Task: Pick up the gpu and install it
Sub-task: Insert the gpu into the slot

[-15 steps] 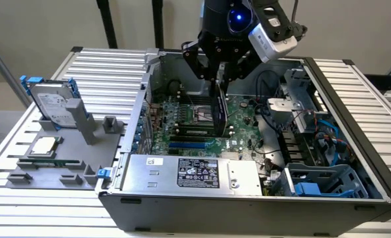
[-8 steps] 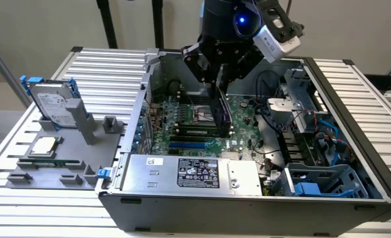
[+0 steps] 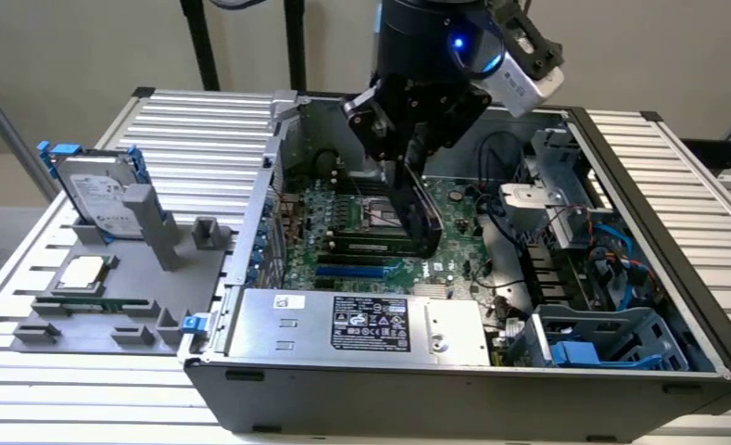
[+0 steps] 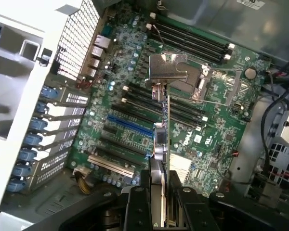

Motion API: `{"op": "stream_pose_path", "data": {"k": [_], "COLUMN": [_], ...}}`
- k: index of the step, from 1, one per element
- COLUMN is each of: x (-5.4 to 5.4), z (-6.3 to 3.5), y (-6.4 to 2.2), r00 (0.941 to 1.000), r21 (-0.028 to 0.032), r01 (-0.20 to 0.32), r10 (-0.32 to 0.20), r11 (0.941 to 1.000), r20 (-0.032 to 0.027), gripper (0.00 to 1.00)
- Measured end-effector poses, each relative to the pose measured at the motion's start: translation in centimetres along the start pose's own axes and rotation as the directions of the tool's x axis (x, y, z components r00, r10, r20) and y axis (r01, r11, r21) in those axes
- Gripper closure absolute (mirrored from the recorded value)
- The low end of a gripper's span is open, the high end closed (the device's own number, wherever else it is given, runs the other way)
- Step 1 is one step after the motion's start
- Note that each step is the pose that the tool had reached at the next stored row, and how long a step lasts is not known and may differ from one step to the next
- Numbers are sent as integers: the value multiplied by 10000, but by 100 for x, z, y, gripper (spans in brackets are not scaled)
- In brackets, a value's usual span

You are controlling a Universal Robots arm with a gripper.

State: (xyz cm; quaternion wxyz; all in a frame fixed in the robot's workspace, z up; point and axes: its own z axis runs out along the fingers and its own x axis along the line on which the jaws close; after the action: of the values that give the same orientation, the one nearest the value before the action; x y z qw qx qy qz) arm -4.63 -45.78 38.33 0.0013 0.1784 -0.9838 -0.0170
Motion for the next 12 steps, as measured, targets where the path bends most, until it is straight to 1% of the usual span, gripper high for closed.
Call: {"op": "stream_pose_path", "data": {"k": [3, 6, 9, 12], "x": [0, 0, 0, 0], "z": [16, 34, 52, 70], "y": [-1, -1, -2, -2], "r00": [9985, 9941, 9868, 9765], "r21": [-2, -6, -9, -15], "r01": [549, 1081, 1621, 2156], "r10": [-549, -1081, -1621, -2156], "r11": [9985, 9941, 9868, 9765], "r20": [-19, -37, -55, -73], "gripper": [100, 100, 100, 100]}}
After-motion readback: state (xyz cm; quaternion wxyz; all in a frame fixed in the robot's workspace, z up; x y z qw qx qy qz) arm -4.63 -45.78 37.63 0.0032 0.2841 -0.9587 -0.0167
